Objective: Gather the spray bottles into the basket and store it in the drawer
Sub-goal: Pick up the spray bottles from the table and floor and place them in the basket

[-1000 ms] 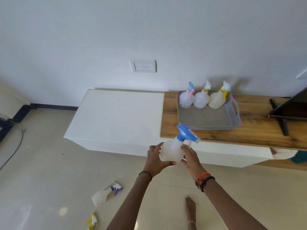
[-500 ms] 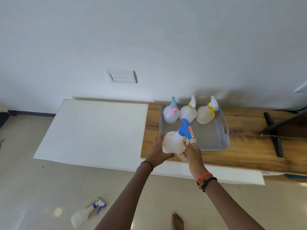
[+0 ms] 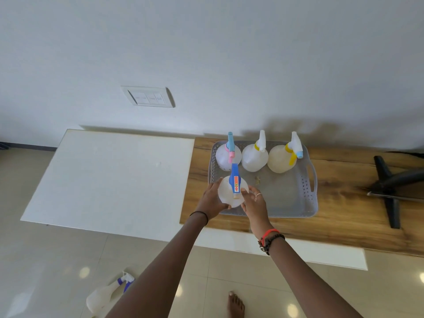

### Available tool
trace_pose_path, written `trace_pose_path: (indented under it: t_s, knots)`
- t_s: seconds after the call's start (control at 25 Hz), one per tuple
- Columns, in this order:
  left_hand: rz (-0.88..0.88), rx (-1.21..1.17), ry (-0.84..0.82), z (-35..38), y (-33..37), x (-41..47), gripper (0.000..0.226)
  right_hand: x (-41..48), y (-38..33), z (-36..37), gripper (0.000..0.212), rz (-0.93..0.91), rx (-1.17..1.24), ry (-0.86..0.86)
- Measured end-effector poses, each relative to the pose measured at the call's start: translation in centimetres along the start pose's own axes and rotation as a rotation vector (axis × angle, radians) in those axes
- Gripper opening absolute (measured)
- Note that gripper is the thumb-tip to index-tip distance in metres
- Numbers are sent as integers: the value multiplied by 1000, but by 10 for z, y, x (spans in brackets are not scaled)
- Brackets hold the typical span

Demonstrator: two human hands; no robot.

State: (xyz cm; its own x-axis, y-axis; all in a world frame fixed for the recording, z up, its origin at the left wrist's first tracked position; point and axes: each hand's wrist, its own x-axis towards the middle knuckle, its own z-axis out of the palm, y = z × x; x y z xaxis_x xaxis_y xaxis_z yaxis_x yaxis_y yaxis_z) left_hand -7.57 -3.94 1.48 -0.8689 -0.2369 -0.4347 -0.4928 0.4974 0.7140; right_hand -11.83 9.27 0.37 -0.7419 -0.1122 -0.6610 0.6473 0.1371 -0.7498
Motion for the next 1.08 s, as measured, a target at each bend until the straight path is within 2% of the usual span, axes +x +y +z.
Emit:
trace_pose_path:
  t_s: [0.16, 0.36, 0.76, 0.92, 1.08]
  knots:
    - [-5, 97, -1, 8, -13, 6, 86, 8, 9, 3, 46, 43, -22, 3]
    - [-23, 218, -19, 15, -23, 14, 87, 11, 13, 4, 39, 123, 147, -29]
    - [25, 348, 32, 26, -27, 33, 93, 29, 12, 10, 43, 137, 164, -30]
    - [78, 458, 90, 25, -27, 40, 86, 34, 9, 14, 45, 135, 157, -54]
    - [89, 472, 104, 23, -27, 42, 84, 35, 5, 16, 46, 139, 165, -49]
